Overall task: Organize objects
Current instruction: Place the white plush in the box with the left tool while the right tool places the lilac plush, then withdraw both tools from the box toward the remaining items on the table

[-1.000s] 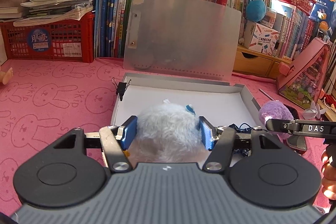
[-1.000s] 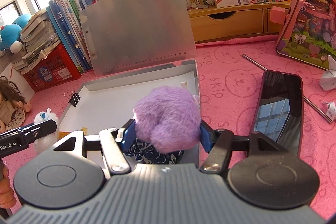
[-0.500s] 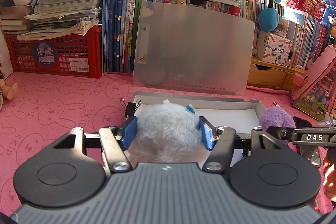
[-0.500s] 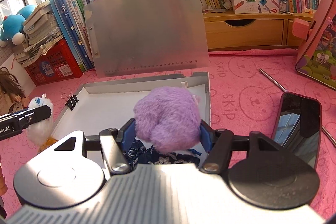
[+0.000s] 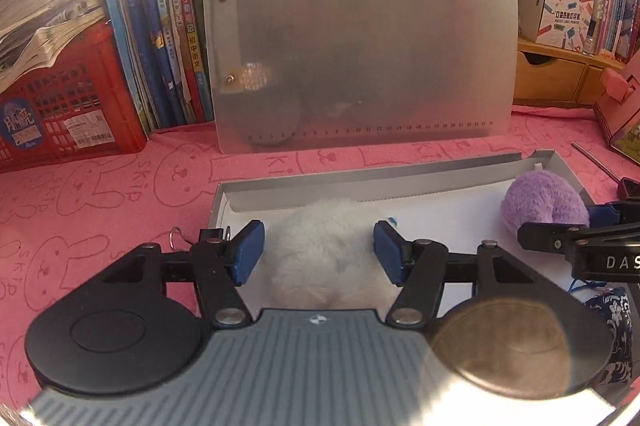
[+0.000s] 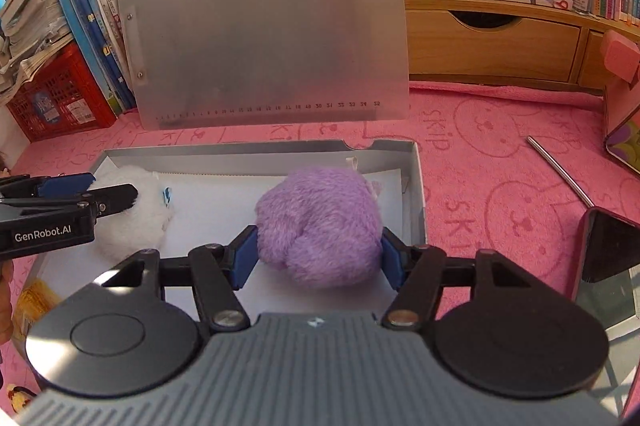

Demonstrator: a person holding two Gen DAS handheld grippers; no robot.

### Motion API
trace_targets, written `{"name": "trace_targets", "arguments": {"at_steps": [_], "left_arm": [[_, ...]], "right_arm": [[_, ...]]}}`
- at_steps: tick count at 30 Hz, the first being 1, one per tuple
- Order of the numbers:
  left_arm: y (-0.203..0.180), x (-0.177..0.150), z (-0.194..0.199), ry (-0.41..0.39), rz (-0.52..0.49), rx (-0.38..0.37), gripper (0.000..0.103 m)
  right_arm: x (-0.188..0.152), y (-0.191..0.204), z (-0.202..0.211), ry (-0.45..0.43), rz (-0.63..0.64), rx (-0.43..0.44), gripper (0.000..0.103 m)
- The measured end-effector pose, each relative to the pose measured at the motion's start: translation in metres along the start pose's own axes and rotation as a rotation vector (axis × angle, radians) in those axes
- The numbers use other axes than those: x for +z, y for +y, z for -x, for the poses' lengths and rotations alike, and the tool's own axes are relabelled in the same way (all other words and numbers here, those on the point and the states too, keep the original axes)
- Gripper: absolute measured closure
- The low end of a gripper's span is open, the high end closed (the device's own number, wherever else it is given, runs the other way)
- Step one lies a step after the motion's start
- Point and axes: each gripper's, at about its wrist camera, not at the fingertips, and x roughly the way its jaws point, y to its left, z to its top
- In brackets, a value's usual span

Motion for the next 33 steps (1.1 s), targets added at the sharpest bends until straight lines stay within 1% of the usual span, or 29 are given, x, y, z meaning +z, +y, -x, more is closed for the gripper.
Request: {"name": "trace_targets", "arguments": {"at_steps": [2,4,6,8,9,11,13,14,17,19,23,27,30,33], "left_arm": [[0.0,-0.004,0.003,-0.019,-0.005,0.003,0.037],[0.002,-0.011,0.007,-0.043,0.003,-0.009,0.037],[0.004,-0.018,0.013,-0.055,0.019,-0.03,0.036],[0.002,-0.024,0.027,-0.069,0.026,-0.038,0.035],[0.001,-0.025,0.033,-0.074,0.021,-0.035,0.034],[-0.002,-0.026,0.051,-0.096,0.004,-0.023,0.03],[-0.003,-0.027,0.068,-0.123,0.009,-0.02,0.025],[-0.003,-0.028,0.079,-0.134,0.022,-0.024,0.024],[-0.002,-0.035,0.102,-0.139,0.05,-0.039,0.024],[-0.005,-0.041,0.117,-0.147,0.046,-0.037,0.024],[-0.012,-0.062,0.151,-0.169,0.027,-0.033,0.022],[-0.015,-0.087,0.182,-0.183,0.041,-0.045,0.021],[-0.016,-0.105,0.2,-0.201,0.051,-0.05,0.02],[-0.019,-0.122,0.215,-0.211,0.053,-0.038,0.019]], "right_arm": [[-0.003,0.005,-0.005,-0.002,0.02,-0.011,0.037],[-0.005,0.011,-0.007,-0.013,0.032,-0.024,0.036],[-0.009,0.012,-0.003,-0.027,0.009,-0.021,0.031],[-0.012,0.013,0.005,-0.037,-0.007,-0.028,0.025],[-0.012,0.014,0.011,-0.039,-0.01,-0.024,0.025],[-0.012,0.016,0.025,-0.057,-0.01,-0.023,0.02],[-0.014,0.02,0.043,-0.084,-0.003,-0.022,0.017],[-0.014,0.022,0.05,-0.092,0.0,-0.019,0.015],[-0.02,0.029,0.075,-0.116,0.014,-0.012,0.015],[-0.027,0.035,0.09,-0.128,0.031,-0.016,0.015],[-0.043,0.045,0.114,-0.138,0.066,-0.027,0.014],[-0.065,0.055,0.136,-0.145,0.093,-0.022,0.014],[-0.081,0.061,0.149,-0.152,0.102,-0.014,0.014],[-0.096,0.066,0.16,-0.159,0.107,-0.015,0.014]]}}
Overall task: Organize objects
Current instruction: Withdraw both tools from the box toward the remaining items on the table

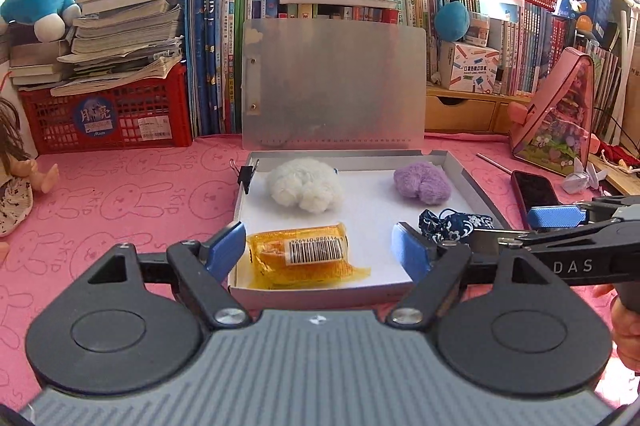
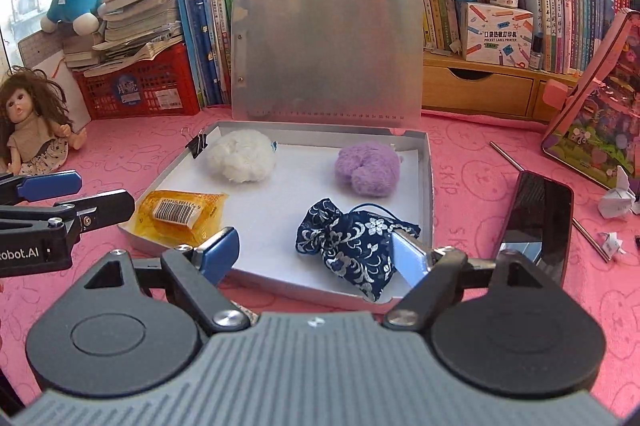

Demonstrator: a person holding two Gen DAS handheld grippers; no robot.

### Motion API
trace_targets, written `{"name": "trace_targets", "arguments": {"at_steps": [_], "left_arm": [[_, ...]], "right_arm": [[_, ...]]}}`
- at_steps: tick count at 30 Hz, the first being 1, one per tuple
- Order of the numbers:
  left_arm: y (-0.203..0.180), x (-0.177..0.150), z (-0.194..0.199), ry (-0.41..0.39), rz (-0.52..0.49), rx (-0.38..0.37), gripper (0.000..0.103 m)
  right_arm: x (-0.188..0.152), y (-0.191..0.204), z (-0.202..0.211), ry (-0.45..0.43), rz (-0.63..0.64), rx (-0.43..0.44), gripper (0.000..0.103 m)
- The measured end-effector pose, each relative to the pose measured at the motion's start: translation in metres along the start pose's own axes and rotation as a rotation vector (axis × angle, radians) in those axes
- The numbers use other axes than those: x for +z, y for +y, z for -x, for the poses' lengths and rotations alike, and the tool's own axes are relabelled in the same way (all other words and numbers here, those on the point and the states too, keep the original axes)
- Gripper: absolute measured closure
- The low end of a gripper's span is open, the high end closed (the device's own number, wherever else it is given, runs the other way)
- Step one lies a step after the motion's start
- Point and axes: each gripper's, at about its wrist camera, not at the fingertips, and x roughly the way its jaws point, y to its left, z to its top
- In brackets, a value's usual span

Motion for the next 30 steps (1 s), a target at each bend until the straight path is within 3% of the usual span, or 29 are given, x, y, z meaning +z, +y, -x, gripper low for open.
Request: {"name": "trace_targets", "arguments": {"at_steps": [9,30], "left_arm": [[-0.006,-0.036,0.029,-0.005,-0.011,0.01,0.018],[-0.016,-0.079,0.042,0.036,-0.049,0.036,0.018]], "right_arm": [[-0.029,0.013,0.024,-0.003,0.025,-0.017,0.014],[-0.07,0.02,0.025,0.049,0.017,-0.014,0.013]]}}
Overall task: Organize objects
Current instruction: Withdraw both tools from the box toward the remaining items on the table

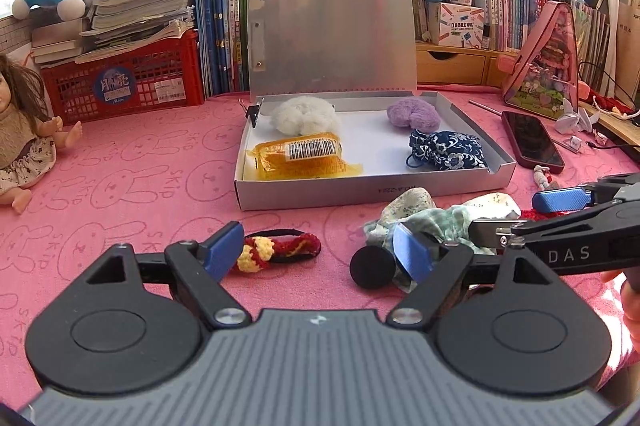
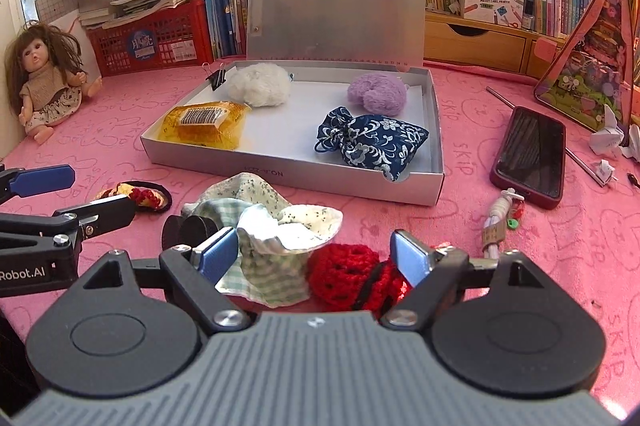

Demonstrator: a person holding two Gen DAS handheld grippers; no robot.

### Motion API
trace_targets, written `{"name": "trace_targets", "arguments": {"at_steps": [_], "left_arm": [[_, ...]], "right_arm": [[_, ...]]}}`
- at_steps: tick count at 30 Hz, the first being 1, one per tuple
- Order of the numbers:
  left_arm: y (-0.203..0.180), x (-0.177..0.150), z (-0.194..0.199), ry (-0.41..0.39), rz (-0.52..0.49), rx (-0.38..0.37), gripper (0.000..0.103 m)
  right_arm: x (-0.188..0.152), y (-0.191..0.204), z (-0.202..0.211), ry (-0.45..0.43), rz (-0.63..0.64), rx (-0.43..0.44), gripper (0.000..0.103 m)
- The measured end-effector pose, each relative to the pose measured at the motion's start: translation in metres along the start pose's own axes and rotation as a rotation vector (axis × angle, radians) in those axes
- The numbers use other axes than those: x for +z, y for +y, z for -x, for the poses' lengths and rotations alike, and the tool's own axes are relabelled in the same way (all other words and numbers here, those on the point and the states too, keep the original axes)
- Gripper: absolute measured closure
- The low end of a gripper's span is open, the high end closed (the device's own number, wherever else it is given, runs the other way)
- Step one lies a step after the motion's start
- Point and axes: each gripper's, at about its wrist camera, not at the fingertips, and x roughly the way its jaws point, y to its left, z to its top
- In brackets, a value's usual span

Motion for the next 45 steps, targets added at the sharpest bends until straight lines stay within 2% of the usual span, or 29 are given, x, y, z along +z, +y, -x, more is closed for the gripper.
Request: {"name": "trace_targets", "arguments": {"at_steps": [11,23,31,45], "left_arm": [[-0.007,-0.031,0.016,0.048,0.012,-0.015,0.018],[-0.01,-0.059,0.013,0.13,0.015,-0.02,0.018],[-0.013,-0.069,0.014,0.155,0.009,-0.028,0.018],[-0.016,-0.072,0.015,0.139,-0.001,-0.018,0.017]], "right_arm": [[-0.016,0.008,0.01,-0.054,0.028,0.029,0.011],[-0.02,0.014,0.005,-0.072,0.056,0.0,0.009],[-0.019,0.016,-0.008,-0.067,0.064,-0.019,0.006],[-0.018,0.014,-0.019,-0.056,0.055,-0.025,0.005]]}}
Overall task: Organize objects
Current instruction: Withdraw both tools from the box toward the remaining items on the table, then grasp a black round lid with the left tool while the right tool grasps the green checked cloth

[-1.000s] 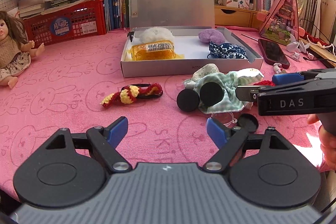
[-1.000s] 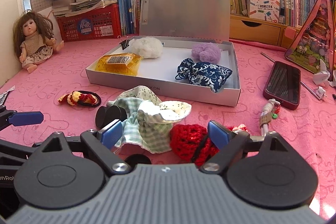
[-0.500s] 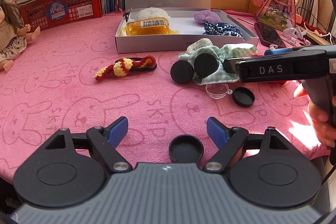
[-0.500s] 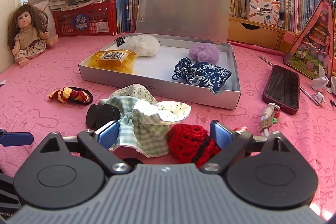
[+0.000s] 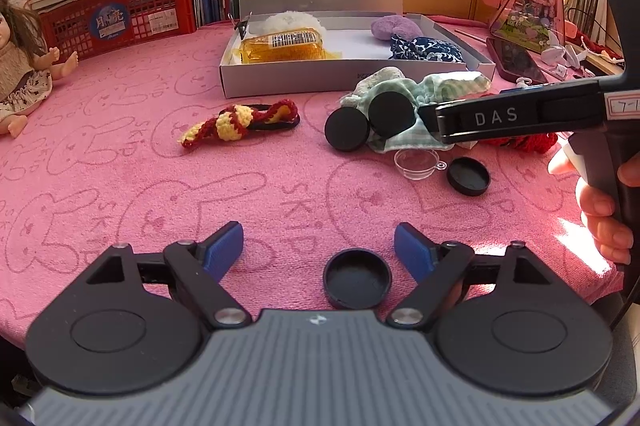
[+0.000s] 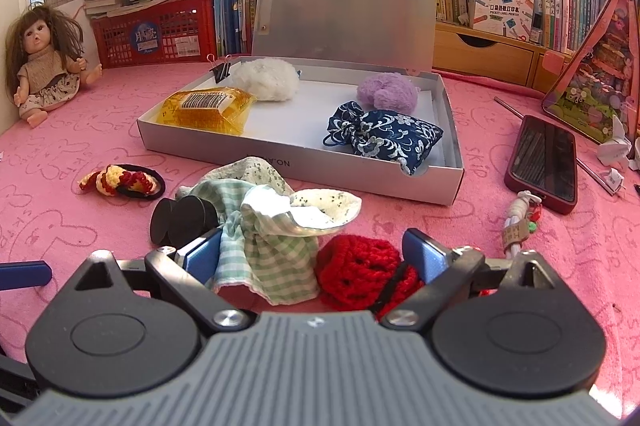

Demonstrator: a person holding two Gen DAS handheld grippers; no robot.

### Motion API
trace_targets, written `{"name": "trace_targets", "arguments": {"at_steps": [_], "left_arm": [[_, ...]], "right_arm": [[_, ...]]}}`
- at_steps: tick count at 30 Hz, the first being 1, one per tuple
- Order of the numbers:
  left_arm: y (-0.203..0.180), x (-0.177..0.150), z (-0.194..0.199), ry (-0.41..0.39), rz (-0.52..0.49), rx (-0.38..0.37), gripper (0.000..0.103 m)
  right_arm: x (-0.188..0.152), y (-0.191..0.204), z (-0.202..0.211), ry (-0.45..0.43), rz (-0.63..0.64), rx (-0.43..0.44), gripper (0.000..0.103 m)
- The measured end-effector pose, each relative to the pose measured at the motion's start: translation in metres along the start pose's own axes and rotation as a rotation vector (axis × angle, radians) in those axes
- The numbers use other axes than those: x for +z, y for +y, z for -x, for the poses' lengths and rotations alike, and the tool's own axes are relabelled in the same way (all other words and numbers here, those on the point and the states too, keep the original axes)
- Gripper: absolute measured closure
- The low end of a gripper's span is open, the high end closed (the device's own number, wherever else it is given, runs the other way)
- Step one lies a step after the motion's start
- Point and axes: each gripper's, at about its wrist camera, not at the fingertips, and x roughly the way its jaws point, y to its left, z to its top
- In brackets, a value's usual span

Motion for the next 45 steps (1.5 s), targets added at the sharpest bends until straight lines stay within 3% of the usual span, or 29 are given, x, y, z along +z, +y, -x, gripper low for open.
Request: {"name": "trace_targets", "arguments": {"at_steps": [11,18,20,22,26,32,34,40,44,45], "left_arm": [[-0.005,-0.011,0.01,-0.03,-0.021,0.001,0.022],[-0.008,-0.017,0.02,-0.046,-0.021,-0.023,0.05],[-0.006,-0.017,0.022,-0.048,-0.02,-0.047,0.065],[-0.002,-0.015,0.022,-0.04,-0.011,-0.063,0.065],[0.004,-0.007,0.025,-0.061,0.004,-0.085,0.065],[0.008,0.01,0.03,-0.124,-0.005,-0.093,0.065],[0.01,0.015,0.029,-0.131,0.0,-0.096,0.065],[0.017,0.027,0.025,-0.148,0.013,-0.091,0.065],[0.02,0.027,0.024,-0.139,0.028,-0.104,0.065],[0.02,0.026,0.024,-0.133,0.028,-0.111,0.065]], "right_arm": [[-0.002,0.0,0.002,-0.01,0.003,0.007,0.005],[-0.005,-0.001,0.009,-0.028,-0.004,0.018,0.009],[-0.005,-0.003,0.012,-0.032,-0.01,0.025,0.017],[-0.003,-0.004,0.013,-0.03,-0.019,0.019,0.024],[0.003,-0.011,0.019,-0.034,-0.064,0.002,0.049],[0.009,-0.022,0.027,-0.039,-0.107,0.025,0.073],[0.012,-0.022,0.03,-0.049,-0.099,0.026,0.076],[0.013,-0.021,0.036,-0.07,-0.071,0.017,0.077],[0.008,-0.022,0.037,-0.076,-0.079,0.024,0.056],[0.006,-0.023,0.037,-0.08,-0.083,0.029,0.055]]}}
